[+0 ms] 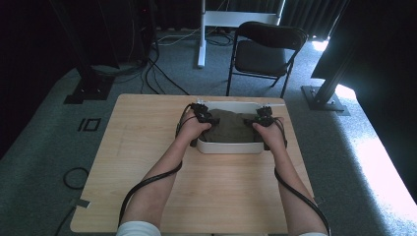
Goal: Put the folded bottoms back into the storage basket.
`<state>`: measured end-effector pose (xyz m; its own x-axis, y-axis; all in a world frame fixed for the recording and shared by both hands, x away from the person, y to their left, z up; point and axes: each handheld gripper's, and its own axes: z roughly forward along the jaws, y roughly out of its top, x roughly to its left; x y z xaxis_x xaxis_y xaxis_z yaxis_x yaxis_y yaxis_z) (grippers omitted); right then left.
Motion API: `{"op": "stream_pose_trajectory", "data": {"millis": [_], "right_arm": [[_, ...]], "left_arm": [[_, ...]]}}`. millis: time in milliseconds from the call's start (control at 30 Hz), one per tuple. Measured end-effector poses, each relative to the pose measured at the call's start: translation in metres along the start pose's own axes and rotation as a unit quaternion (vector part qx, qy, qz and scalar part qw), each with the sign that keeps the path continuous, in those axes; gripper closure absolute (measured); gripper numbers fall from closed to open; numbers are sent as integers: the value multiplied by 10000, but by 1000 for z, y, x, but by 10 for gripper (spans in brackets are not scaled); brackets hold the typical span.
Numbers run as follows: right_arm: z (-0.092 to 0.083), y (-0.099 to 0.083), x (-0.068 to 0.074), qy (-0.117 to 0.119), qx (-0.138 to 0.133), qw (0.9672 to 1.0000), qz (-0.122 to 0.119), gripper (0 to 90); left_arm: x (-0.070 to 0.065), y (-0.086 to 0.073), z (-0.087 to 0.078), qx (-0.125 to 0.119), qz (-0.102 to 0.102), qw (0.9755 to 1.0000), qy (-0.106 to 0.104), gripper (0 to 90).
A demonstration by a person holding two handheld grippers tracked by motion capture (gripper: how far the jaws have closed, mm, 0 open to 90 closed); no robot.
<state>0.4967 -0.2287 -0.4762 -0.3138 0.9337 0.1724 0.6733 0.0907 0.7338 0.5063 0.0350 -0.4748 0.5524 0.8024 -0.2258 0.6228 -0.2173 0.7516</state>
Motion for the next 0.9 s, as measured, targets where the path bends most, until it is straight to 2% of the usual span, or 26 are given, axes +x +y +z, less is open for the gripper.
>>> {"op": "stream_pose_trajectory", "data": {"millis": [67, 100, 133, 167, 200, 233, 267, 300, 367, 433, 533, 567, 667, 733, 767, 833, 867, 900], "right_arm": [[-2, 1, 1, 8, -36, 10000, -21, 405], [-4, 2, 1, 39, -67, 9999, -64, 379], [-4, 2, 1, 39, -67, 9999, -64, 379], [-8, 4, 3, 116, -205, 9995, -221, 308], [-9, 4, 4, 97, -217, 9995, -226, 283], [-9, 4, 4, 97, -217, 9995, -226, 283], [-10, 4, 5, 83, -195, 9995, -226, 273], [-11, 4, 6, 80, -254, 9990, -365, 270], [-12, 4, 8, 117, -289, 9985, -460, 241], [-13, 3, 9, 147, -375, 9977, -536, 219], [-18, 2, 10, 57, -168, 9982, -568, 200], [-18, 2, 9, 47, -183, 9979, -615, 195], [-21, 0, 8, 83, -299, 9971, -698, 175], [-23, -2, 9, 214, -286, 9966, -737, 157], [-24, -3, 10, 237, -250, 9962, -794, 147], [-25, -5, 11, 196, -247, 9954, -904, 147], [-25, -5, 11, 196, -247, 9954, -904, 147], [-26, -5, 11, 211, -278, 9954, -896, 147]], "left_arm": [[-1, 1, -1, -34, 77, 10000, 46, 462], [-2, 2, -4, -137, 233, 9996, 109, 418], [-2, 2, -4, -137, 233, 9996, 109, 376], [-3, 5, -9, -317, 265, 9991, 133, 369], [-4, 6, -11, -339, 273, 9990, 102, 351], [-4, 6, -11, -339, 273, 9990, 102, 330], [-6, 5, -13, -324, 394, 9987, 53, 330], [-6, 5, -14, -314, 423, 9986, 39, 304], [-8, 4, -16, -353, 487, 9982, 35, 297], [-10, 3, -19, -318, 498, 9982, 82, 229], [-12, 2, -23, -207, 597, 9979, 147, 201], [-13, 2, -25, -257, 622, 9976, 174, 183], [-16, 2, -29, -431, 511, 9977, 68, 177], [-17, 1, -32, -478, 526, 9975, 18, 178], [-19, 1, -33, -494, 553, 9972, 18, 178], [-22, -1, -36, -402, 744, 9964, -118, 178], [-22, -1, -36, -402, 744, 9964, -118, 177], [-26, -3, -38, -362, 866, 9950, -333, 177]]}}
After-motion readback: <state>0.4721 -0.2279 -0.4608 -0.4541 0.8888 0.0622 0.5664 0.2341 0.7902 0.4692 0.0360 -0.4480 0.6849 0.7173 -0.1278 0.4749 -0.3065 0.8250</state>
